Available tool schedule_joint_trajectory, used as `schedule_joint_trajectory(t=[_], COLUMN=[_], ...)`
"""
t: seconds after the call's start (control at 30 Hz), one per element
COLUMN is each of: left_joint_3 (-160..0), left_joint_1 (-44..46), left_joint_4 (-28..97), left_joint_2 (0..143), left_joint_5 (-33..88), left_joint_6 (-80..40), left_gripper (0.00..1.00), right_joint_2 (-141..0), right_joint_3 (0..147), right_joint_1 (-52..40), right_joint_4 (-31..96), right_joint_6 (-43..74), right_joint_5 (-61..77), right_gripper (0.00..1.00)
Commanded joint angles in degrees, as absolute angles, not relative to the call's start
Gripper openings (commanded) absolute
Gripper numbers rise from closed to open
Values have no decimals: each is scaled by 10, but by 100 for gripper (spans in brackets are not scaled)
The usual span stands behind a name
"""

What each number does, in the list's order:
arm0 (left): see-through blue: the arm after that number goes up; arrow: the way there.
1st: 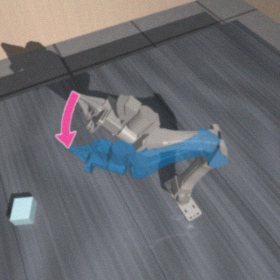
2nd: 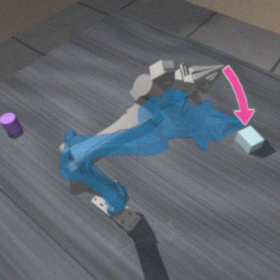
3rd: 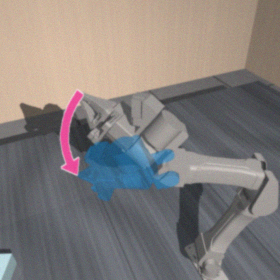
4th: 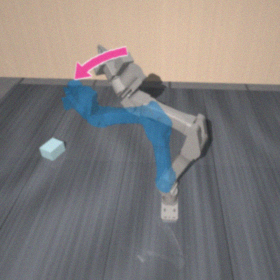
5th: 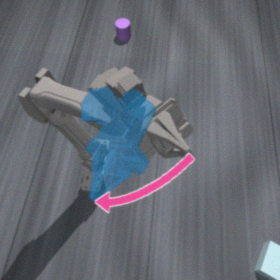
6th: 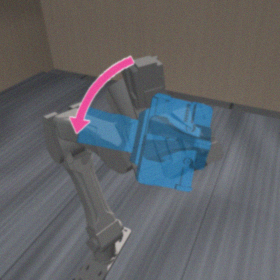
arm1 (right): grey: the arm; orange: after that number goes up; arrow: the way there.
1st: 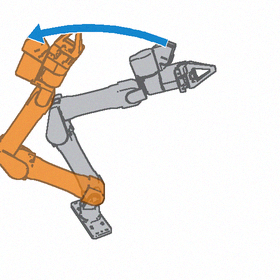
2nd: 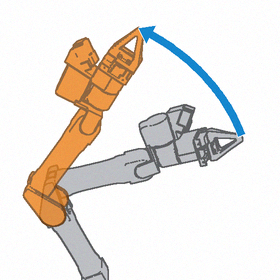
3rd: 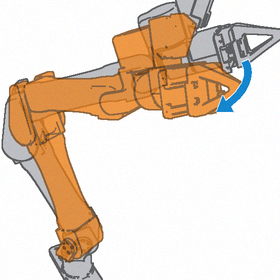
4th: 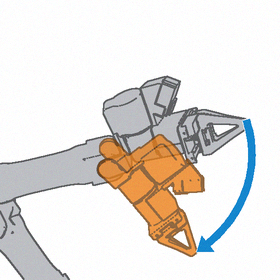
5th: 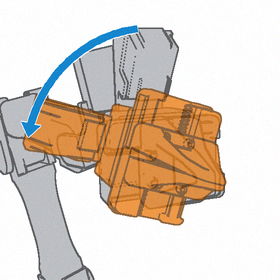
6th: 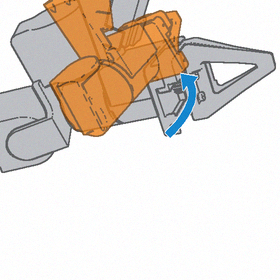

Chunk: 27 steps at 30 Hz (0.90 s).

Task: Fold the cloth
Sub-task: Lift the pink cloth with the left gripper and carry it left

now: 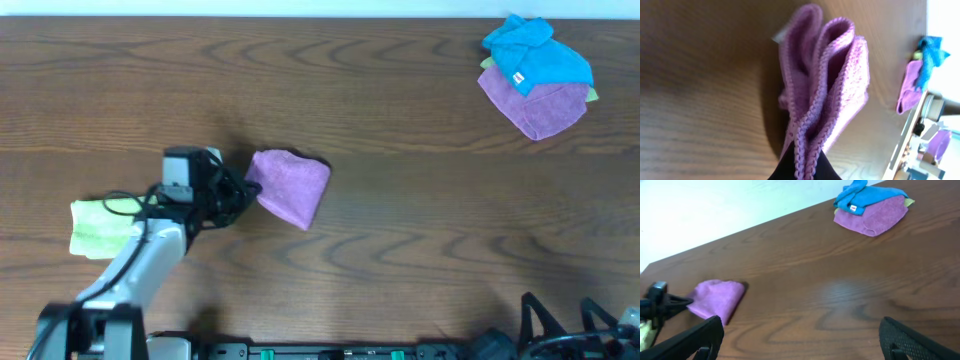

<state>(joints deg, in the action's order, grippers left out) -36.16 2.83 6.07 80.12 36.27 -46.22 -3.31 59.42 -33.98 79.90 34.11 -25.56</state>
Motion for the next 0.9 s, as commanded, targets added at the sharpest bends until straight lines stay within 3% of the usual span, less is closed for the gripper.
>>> schedule_joint_trajectory(t=[0.0, 0.37, 0.57, 0.87], left_joint_3=[-394, -397, -432, -542], left_joint_1=[-1, -139, -196, -208], left_joint_4=[114, 235, 297, 378], left_joint_2=[757, 626, 626, 674], left_joint_5=[375, 430, 450, 400], left_joint_6=[-402, -362, -317, -267], left_gripper=[6, 6, 6, 5], right_joint_2=[-33, -33, -33, -33], right_joint_3=[593, 593, 593, 593], right_joint_1=[-336, -336, -336, -336], right_joint_4=[799, 799, 799, 799], right_joint_6=[347, 347, 347, 347], right_joint_5=[-262, -262, -262, -262], right_gripper=[99, 99, 99, 99])
